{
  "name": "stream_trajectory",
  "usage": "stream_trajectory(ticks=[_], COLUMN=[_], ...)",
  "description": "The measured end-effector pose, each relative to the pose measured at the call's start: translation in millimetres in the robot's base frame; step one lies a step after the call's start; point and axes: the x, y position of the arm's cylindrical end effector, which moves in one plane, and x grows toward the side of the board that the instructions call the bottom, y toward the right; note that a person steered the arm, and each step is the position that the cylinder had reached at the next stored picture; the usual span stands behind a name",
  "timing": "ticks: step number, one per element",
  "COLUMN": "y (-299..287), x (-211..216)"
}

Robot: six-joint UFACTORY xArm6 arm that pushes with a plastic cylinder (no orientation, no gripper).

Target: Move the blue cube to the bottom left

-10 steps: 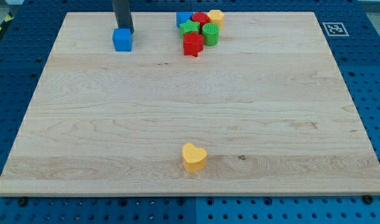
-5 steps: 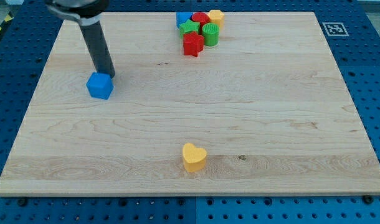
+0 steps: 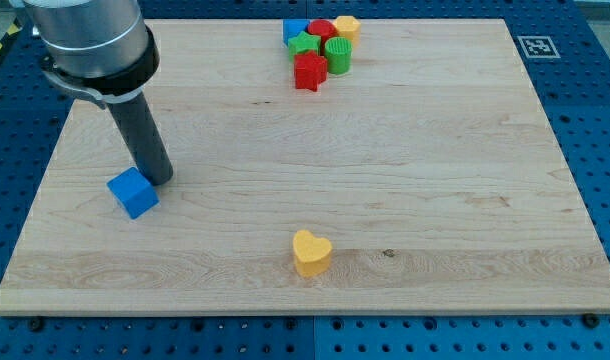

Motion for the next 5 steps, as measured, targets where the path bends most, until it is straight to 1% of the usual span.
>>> stream_trajectory(ticks=[2, 5], y=[-37, -37], x=[7, 67])
